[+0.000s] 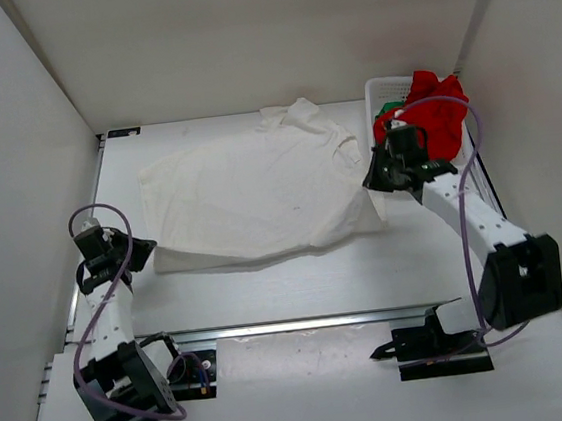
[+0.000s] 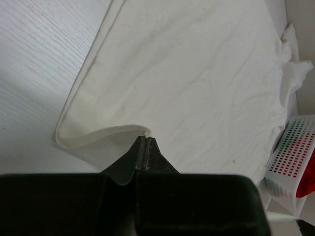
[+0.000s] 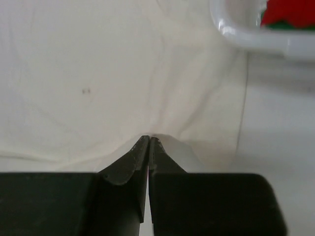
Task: Fold and stack the t-shirts
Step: Fold the folded rectangular tshirt in 1/3 of the way
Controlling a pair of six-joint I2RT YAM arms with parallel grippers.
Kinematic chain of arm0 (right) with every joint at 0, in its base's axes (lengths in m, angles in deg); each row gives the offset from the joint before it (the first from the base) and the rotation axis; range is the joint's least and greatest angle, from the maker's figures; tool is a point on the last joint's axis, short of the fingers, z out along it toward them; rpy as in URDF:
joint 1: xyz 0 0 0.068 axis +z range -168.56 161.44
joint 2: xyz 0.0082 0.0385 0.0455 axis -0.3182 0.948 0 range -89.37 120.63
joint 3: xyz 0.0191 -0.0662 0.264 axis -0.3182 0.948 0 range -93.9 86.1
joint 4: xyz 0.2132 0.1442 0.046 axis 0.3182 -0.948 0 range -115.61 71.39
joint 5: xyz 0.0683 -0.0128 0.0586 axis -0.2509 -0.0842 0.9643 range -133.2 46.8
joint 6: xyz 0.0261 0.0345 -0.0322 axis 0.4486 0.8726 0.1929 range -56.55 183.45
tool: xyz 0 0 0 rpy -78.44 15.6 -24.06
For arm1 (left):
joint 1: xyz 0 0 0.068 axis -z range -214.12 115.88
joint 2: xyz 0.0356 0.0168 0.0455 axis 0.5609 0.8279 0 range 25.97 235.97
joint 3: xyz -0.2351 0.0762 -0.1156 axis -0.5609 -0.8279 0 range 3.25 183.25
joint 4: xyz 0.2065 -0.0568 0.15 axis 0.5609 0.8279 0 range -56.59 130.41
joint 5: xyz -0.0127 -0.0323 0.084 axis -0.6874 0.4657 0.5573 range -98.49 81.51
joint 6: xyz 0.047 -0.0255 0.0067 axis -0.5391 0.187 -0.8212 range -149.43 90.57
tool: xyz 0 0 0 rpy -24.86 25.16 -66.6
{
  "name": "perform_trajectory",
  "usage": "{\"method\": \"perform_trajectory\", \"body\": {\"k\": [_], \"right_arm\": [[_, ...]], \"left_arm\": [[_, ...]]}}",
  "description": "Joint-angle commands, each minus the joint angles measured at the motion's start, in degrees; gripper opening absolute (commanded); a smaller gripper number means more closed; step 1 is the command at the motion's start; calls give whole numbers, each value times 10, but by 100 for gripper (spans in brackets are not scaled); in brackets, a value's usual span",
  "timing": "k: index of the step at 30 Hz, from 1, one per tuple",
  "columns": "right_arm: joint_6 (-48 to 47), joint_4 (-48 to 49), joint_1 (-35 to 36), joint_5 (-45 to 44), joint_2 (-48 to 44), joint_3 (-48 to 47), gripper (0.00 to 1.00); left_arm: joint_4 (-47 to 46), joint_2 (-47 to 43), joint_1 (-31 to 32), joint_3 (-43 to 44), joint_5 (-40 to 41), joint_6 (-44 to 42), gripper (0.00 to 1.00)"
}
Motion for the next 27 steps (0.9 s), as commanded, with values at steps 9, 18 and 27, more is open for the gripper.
{"method": "perform_trajectory", "body": {"k": [9, 18, 27], "right_arm": [[-35, 67, -32, 0, 228, -221, 0], [-64, 4, -31, 1, 394, -433, 0], [-69, -68, -19, -2, 445, -555, 37]], "left_arm": [[-82, 120, 0, 41, 52, 41, 0], [-97, 232, 1, 110, 84, 31, 0], [-83, 217, -12, 140, 51, 17, 45]]}}
